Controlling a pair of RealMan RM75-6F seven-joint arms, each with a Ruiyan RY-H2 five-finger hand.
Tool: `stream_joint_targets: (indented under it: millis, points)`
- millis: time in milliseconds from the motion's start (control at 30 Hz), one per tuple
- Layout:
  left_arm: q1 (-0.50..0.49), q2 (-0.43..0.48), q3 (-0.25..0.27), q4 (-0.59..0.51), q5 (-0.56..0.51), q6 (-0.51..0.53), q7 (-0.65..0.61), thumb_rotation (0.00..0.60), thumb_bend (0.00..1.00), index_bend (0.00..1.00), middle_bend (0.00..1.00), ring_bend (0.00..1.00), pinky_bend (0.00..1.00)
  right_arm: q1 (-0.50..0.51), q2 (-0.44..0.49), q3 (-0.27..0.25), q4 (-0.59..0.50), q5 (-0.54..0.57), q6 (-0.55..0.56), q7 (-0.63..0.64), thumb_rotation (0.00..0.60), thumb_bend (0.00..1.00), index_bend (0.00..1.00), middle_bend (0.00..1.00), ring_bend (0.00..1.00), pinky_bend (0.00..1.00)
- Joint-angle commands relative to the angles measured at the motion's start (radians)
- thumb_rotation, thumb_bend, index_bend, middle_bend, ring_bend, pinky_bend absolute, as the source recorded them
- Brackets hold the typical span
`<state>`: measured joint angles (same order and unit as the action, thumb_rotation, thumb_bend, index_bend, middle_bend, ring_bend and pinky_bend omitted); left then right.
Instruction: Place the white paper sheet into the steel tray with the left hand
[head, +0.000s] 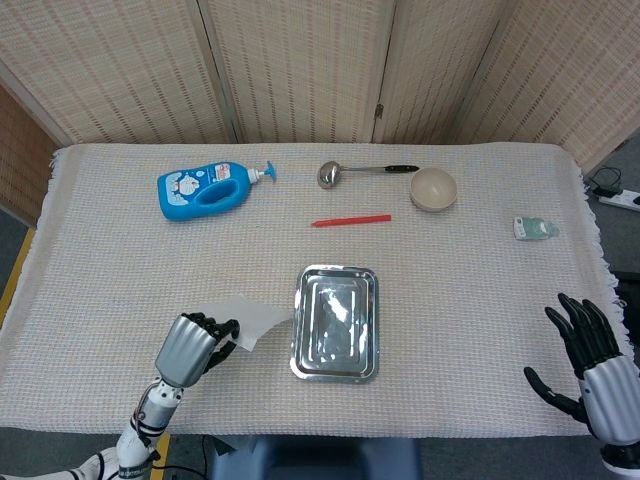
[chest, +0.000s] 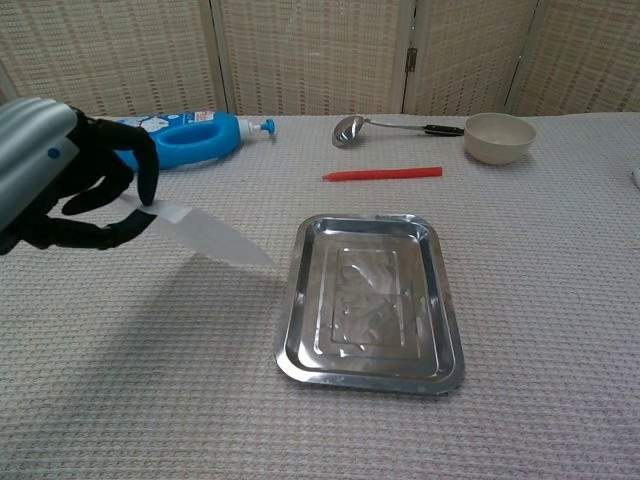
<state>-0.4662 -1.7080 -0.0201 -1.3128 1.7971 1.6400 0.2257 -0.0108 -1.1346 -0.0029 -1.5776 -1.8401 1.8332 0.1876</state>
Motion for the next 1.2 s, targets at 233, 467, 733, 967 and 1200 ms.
stream_joint_targets:
  millis: [233,467,733,967,1200]
  points:
    - [-0.1,-0.005,-0.113,-0.124,-0.019,-0.152,0.19,0.6,0.63,0.68,1.0,1.0,1.0,-0.003,0.024,-0.023,0.005,-0.025,0.004,0.051,0.6,0.32,0.0,0.0,0.0,0.0]
    - [-0.194,-0.081,-0.191,-0.051,-0.065,-0.248,0.186,0.6,0.64,0.68,1.0,1.0,1.0,-0.004,0.037,-0.015,0.004,0.001,0.005,0.08,0.6,0.33,0.0,0.0,0.0,0.0]
    - [-0.323,-0.15,-0.259,0.011,-0.082,-0.338,0.205,0.6,0.64,0.68,1.0,1.0,1.0,0.006,0.048,-0.007,0.007,0.043,-0.033,0.105,0.6,0.32,0.0,0.0,0.0,0.0]
    - [-0.311,-0.221,-0.185,0.004,-0.087,-0.332,0.245,0.6,0.66,0.68,1.0,1.0,1.0,-0.008,0.061,-0.005,0.01,0.035,0.005,0.133,0.6,0.32,0.0,0.0,0.0,0.0]
    - [-0.255,-0.3,-0.077,0.074,-0.101,-0.327,0.225,0.6,0.66,0.68,1.0,1.0,1.0,-0.037,0.076,0.004,0.015,0.026,0.085,0.185,0.6,0.32,0.0,0.0,0.0,0.0]
